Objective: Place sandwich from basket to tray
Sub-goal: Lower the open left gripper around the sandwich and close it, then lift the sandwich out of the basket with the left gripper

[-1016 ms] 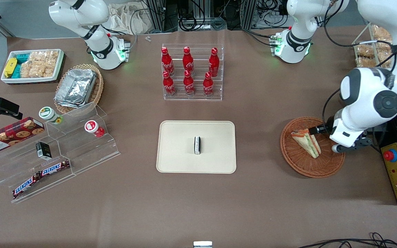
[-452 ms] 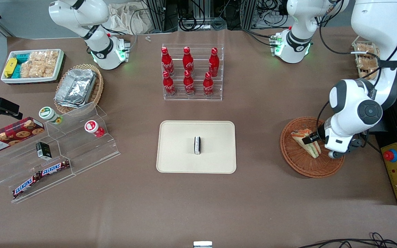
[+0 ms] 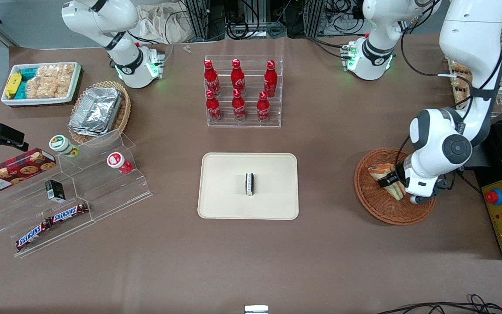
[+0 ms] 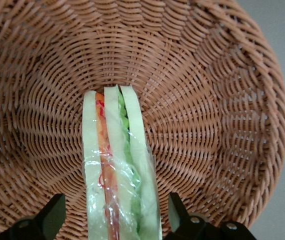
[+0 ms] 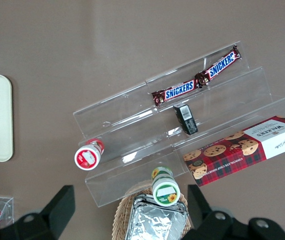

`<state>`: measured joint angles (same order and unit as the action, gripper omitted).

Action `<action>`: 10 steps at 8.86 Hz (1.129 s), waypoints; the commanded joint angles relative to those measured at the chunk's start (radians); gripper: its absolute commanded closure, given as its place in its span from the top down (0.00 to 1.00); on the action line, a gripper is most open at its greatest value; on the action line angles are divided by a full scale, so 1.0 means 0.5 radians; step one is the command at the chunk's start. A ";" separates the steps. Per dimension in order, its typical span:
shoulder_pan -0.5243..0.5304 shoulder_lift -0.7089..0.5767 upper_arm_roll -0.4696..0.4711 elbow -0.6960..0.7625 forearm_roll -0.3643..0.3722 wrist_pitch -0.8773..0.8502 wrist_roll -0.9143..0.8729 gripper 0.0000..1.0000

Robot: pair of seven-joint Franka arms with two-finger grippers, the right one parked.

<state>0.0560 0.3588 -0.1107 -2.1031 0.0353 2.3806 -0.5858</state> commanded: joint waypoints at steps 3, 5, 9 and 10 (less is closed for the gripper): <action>-0.005 -0.076 0.001 0.042 0.025 -0.192 -0.040 0.00; -0.017 -0.189 -0.006 0.226 0.022 -0.574 -0.010 0.00; -0.032 -0.248 -0.094 1.038 0.006 -1.544 0.140 0.00; -0.032 -0.254 -0.107 1.201 -0.006 -1.719 0.265 0.00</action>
<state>0.0453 0.2127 -0.1624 -1.6084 0.0366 1.6145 -0.5120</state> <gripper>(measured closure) 0.727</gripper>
